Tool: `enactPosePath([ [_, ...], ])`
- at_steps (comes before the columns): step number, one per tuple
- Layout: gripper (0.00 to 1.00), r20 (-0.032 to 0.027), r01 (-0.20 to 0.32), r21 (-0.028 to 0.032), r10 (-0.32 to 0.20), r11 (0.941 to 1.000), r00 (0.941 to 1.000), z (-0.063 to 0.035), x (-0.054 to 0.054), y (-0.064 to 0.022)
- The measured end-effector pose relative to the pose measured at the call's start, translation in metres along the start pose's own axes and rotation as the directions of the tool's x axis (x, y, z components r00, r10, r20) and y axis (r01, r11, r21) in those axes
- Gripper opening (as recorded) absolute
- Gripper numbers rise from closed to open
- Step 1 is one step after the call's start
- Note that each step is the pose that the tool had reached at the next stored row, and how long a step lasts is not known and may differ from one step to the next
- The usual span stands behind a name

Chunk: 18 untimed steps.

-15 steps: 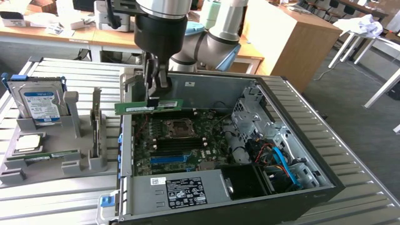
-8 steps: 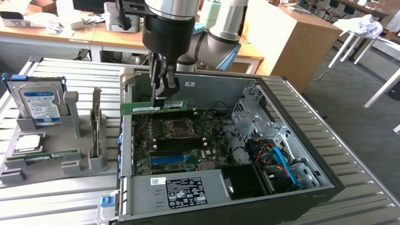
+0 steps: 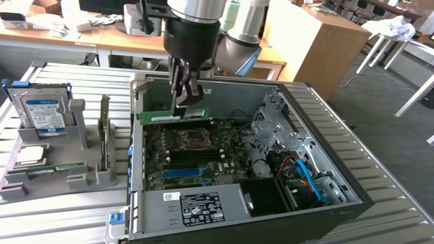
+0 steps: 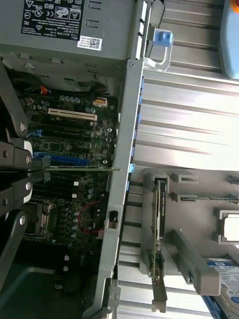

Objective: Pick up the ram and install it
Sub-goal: 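Pick up the ram and move it above insertion slot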

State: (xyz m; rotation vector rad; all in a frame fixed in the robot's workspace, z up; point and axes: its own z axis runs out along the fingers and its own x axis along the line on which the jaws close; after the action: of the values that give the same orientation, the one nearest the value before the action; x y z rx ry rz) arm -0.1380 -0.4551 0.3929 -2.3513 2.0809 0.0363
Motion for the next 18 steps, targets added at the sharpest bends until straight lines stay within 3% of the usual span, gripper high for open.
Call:
enactPosePath([
  [18,0.12,0.0,0.0,-0.0001,0.0,1.0,1.0,-0.0004,0.003,-0.0264],
])
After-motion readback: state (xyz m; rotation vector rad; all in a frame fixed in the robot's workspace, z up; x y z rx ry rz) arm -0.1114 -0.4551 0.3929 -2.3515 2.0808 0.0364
